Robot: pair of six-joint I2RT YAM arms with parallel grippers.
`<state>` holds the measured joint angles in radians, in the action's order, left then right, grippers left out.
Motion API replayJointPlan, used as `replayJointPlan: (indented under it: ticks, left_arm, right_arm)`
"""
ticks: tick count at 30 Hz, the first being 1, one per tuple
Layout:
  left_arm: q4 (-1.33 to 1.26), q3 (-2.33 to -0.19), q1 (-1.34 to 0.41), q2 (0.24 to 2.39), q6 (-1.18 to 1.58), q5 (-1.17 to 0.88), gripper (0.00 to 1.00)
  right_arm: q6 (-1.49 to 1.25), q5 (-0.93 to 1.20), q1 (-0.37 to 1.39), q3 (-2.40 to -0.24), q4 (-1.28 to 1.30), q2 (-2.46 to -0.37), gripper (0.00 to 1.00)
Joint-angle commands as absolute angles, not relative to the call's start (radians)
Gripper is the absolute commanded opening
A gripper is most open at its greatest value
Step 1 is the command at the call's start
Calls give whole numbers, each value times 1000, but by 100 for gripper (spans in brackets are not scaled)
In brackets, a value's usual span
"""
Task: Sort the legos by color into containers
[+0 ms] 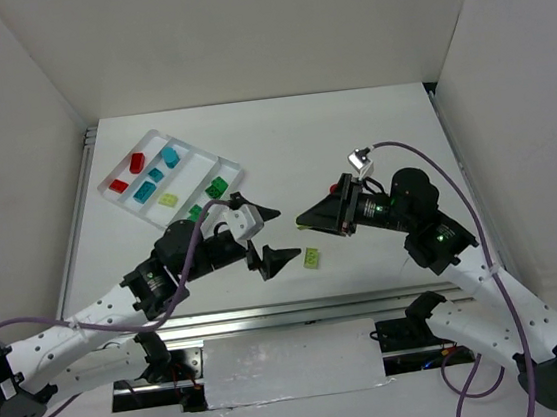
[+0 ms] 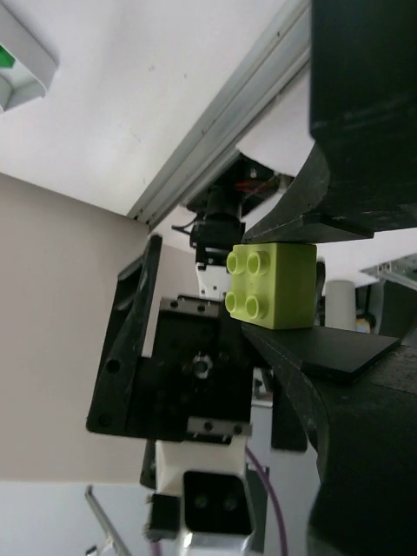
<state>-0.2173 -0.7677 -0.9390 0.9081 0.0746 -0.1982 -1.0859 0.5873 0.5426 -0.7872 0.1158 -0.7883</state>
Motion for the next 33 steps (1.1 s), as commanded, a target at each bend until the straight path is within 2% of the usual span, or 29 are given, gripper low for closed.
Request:
replayJointPlan:
  ticks: [1, 9, 12, 17, 22, 28, 33]
  left_arm:
    - [-299, -857, -963, 928, -78, -132, 99]
    - [-340, -881, -966, 928, -22, -237, 98]
    - [-344, -884, -966, 926, -8, -277, 91]
    - [-333, -905, -966, 937, 18, -340, 87]
    - [-310, -922, -966, 954, 34, -353, 74]
    - [-348, -922, -966, 953, 54, -374, 70]
    - [-318, -954, -966, 980, 52, -390, 53]
  right_arm:
    - [-1172, 614, 540, -808, 71, -744, 0]
    - [-1195, 670, 543, -801, 55, -729, 0]
    - [-1238, 704, 543, -781, 3, -735, 0]
    - [-1267, 741, 545, -769, -74, -747, 0]
    - [-1278, 744, 543, -773, -97, -755, 0]
    - [-1273, 735, 545, -761, -103, -768, 0]
    - [-1287, 752, 543, -756, -138, -784, 0]
